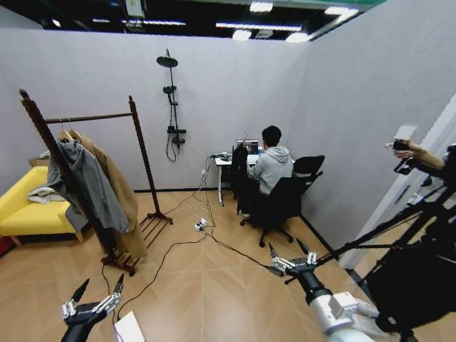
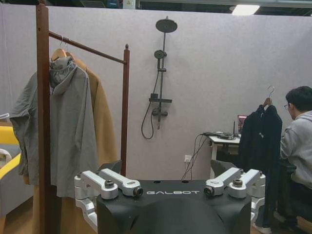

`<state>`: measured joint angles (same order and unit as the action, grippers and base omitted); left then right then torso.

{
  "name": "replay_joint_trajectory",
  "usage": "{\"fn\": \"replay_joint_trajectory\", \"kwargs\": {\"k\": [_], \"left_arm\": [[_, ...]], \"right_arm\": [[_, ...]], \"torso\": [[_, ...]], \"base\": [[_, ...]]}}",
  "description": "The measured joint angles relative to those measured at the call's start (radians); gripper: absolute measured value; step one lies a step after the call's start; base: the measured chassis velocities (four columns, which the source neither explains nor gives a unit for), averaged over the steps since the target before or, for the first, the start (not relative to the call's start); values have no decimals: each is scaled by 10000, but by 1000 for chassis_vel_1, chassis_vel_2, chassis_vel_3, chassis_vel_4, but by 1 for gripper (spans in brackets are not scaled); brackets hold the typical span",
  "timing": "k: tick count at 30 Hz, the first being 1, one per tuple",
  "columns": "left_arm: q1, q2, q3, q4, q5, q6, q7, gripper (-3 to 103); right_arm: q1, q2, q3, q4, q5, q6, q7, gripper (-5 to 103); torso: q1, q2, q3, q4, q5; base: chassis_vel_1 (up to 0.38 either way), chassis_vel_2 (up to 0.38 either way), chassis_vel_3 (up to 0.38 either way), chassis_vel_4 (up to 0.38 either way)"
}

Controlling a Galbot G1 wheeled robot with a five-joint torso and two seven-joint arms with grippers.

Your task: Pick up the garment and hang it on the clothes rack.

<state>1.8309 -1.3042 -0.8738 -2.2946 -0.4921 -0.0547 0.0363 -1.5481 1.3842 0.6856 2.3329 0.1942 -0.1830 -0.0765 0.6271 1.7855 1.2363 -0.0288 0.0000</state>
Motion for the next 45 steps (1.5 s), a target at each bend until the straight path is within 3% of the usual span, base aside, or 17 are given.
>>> {"fn": "replay_joint_trajectory", "kwargs": {"k": [13,16,24,45], "left_arm": [[1,0,0,0,0,0,-1,100],[0,0,0,0,0,0,0,100],[0,0,0,0,0,0,0,100],[0,0,0,0,0,0,0,100]], "right_arm": [[23,-98,66,-153,200,-45,169,103],[78,-130,107,-202,212,-60,173,88],[-13,-122,122,-127,137,64,157,100],[-216,228,28,206,-384,85,-65,100]], "torso": [[0,1,0,0,0],[0,0,0,0,0],[0,0,0,-1,0],[0,0,0,0,0]], "base": [[0,0,0,0],[0,0,0,0],[0,0,0,0],[0,0,0,0]]}}
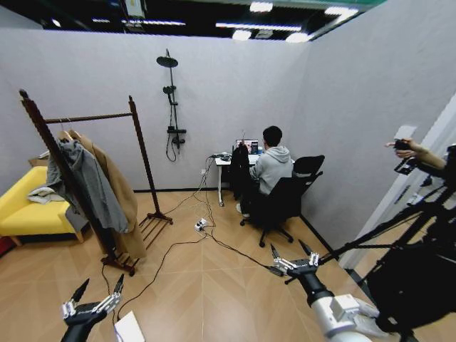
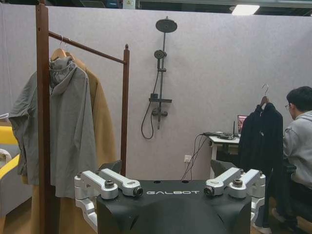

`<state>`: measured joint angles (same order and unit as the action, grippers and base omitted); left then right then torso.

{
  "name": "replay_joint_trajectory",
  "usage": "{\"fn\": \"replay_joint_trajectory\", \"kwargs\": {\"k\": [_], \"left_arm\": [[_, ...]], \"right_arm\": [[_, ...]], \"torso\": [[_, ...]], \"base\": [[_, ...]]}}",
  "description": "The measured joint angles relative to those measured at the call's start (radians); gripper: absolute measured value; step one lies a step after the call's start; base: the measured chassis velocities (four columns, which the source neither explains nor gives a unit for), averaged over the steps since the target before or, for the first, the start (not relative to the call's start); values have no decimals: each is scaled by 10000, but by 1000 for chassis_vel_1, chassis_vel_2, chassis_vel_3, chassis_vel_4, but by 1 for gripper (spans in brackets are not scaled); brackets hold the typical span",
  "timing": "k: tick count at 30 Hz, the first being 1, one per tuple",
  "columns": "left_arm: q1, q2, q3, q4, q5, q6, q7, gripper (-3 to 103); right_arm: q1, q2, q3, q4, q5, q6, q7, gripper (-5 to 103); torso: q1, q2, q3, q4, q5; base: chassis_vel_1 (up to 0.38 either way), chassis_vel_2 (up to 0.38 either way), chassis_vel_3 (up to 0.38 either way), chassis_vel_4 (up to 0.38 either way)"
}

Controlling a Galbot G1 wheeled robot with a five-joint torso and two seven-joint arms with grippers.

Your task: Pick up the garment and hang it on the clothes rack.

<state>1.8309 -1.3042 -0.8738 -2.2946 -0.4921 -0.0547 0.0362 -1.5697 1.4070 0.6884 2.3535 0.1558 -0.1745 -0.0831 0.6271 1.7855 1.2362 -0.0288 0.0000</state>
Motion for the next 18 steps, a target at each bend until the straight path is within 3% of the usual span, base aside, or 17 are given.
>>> {"fn": "replay_joint_trajectory", "kwargs": {"k": [11,18], "left_arm": [[1,0,0,0,0,0,0,100],[0,0,0,0,0,0,0,100]], "right_arm": [[-128,244,-117,-11,-239,184,-525,100],[-30,336,-154,-45,-295,163,-567,100]], "torso": [[-3,2,-1,1,0],[0,1,0,-1,3]], "base": [[-23,20,29,-31],[-187,175,180,-172]]}}
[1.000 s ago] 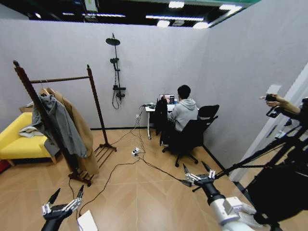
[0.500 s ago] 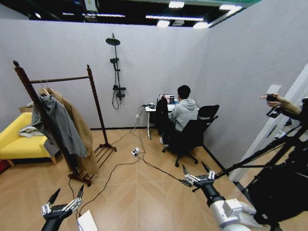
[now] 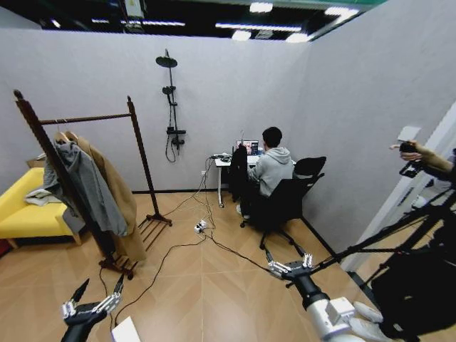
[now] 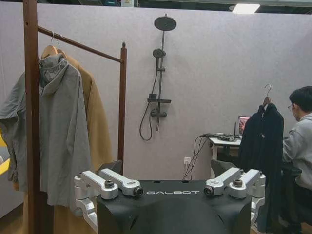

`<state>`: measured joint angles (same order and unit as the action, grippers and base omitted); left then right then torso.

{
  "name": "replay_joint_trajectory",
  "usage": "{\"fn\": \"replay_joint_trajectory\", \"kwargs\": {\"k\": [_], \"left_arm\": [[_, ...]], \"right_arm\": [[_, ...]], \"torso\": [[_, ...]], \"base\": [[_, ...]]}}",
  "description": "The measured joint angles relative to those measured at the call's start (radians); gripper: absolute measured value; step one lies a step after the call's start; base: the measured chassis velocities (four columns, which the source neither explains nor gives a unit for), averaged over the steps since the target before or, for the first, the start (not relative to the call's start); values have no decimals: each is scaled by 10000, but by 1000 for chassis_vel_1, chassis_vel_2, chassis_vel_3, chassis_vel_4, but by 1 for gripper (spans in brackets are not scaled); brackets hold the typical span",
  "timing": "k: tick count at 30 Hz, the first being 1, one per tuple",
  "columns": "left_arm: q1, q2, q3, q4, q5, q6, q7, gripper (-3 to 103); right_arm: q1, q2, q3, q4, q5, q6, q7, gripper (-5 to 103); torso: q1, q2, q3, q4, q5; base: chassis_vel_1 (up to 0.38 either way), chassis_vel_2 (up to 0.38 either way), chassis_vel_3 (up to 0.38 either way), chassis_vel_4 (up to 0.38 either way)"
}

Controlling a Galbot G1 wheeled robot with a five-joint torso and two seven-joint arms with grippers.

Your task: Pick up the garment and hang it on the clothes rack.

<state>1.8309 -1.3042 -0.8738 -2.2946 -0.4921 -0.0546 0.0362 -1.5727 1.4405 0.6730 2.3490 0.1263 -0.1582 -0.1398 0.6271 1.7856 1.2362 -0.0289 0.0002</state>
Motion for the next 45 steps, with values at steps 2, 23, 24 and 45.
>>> {"fn": "replay_joint_trajectory", "kwargs": {"k": [2,23,24,45], "left_arm": [[-1,0,0,0,0,0,0,100],[-1,-1,0,0,0,0,0,100],[-1,0,0,0,0,0,1,100],[-1,0,0,0,0,0,-1,100]], "right_arm": [[28,66,-23,-41,-27,25,22,100],[66,3,73,-265,-13,119,60,100],[100,-16,67,-294,-5,120,60,100],[364,-363,270,-419,522,121,453,100]], "torso": [[2,-1,0,2,-3],[3,-3,1,1,-10],[1,-2,0,1,5],[2,-2,1,2,-1]], "base": [[-226,231,249,-230],[-329,334,331,-330],[-368,347,339,-377],[-354,348,345,-353]]}}
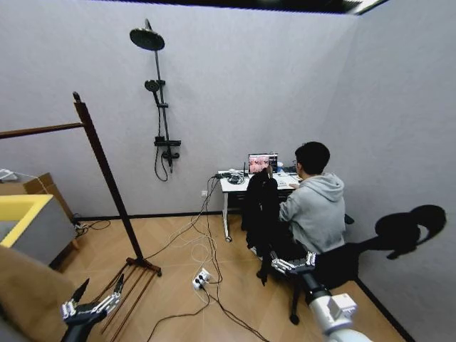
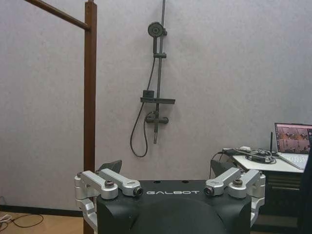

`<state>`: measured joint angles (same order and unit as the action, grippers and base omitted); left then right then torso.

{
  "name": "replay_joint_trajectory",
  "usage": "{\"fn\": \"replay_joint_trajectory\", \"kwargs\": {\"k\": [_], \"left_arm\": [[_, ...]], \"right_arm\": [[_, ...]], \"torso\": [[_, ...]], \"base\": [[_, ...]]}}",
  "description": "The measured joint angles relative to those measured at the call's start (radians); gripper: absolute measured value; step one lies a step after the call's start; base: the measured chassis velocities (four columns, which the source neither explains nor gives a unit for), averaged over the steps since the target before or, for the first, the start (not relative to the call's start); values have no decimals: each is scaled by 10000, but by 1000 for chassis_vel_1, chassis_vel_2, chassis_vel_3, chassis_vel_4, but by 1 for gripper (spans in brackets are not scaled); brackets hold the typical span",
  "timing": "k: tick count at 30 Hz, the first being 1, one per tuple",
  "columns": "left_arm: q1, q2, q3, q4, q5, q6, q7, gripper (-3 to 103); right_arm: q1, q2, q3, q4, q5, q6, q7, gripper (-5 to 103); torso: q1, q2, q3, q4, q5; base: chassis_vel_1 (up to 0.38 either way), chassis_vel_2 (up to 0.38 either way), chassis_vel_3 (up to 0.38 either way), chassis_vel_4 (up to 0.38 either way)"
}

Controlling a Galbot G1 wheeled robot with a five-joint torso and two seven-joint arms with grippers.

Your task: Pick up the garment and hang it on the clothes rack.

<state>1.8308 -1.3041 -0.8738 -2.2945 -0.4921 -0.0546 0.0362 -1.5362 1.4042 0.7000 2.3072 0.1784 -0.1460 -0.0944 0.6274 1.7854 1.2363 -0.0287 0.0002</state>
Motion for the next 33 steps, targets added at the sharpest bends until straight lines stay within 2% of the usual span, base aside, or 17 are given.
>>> {"fn": "replay_joint_trajectory", "kwargs": {"k": [1,4,6,9,11,13,15,16,19,20,22,24,27,30,32,33], "left_arm": [[0,0,0,0,0,0,0,100],[-1,0,0,0,0,0,1,100],[-2,1,0,0,0,0,1,100],[1,0,0,0,0,0,1,100],[3,0,0,0,0,0,0,100],[3,0,0,0,0,0,2,100],[4,0,0,0,0,0,3,100],[4,0,0,0,0,0,3,100],[1,0,-1,0,0,0,0,100],[1,0,-1,0,0,0,0,100],[1,0,0,0,0,0,0,100],[0,0,0,-1,0,0,1,100],[0,0,0,-1,0,0,2,100],[0,0,0,0,0,0,2,100],[0,0,0,0,0,0,2,100],[0,0,0,0,0,0,2,100]], "right_arm": [[0,0,0,0,0,0,0,100],[636,-258,64,64,197,-418,638,100],[862,-324,133,57,241,-578,731,100],[1347,-506,232,-70,478,-902,894,100],[2255,-839,255,-487,955,-1394,1063,100],[2360,-877,255,-541,1009,-1429,1074,100],[3398,-1394,188,-1135,1930,-1892,1130,100],[3398,-1394,188,-1135,1930,-1892,1130,100],[4665,-2505,35,-2372,3078,-2300,1320,100],[4665,-2505,35,-2372,3078,-2300,1320,100],[5315,-3308,-53,-3241,3275,-2329,1365,100],[5553,-3551,-91,-3534,3316,-2336,1366,100],[6563,-4270,-285,-4590,3443,-2373,1360,100],[7234,-4492,-526,-5192,3450,-2411,1249,100],[8166,-4614,-1028,-6116,3439,-2076,939,100],[8166,-4614,-1028,-6116,3439,-2076,939,100]], "torso": [[0,0,0,0,0],[16,-6,4,1,-1],[15,-5,3,-6,-5],[6,-4,2,-1,-1],[-10,2,-1,1,-2],[-12,3,-3,1,0],[-19,9,-4,-1,3],[-19,9,-4,-1,3],[-12,5,-2,2,2],[-12,5,-2,2,2],[2,-1,2,1,2],[4,-2,2,-1,2],[4,-1,2,-3,2],[0,-1,1,-4,2],[-4,2,-1,-5,-2],[-4,2,-1,-5,-2]], "base": [[-337,320,348,-311],[-227,269,169,-171],[-139,182,6,-53],[-100,63,2,-48],[47,-58,1,60],[54,-100,-13,66],[80,-63,-68,91],[80,-45,-66,91],[0,0,0,0],[0,0,0,0],[0,0,0,0],[0,0,0,0],[0,0,0,0],[0,0,0,0],[0,0,0,0],[0,0,0,0]]}}
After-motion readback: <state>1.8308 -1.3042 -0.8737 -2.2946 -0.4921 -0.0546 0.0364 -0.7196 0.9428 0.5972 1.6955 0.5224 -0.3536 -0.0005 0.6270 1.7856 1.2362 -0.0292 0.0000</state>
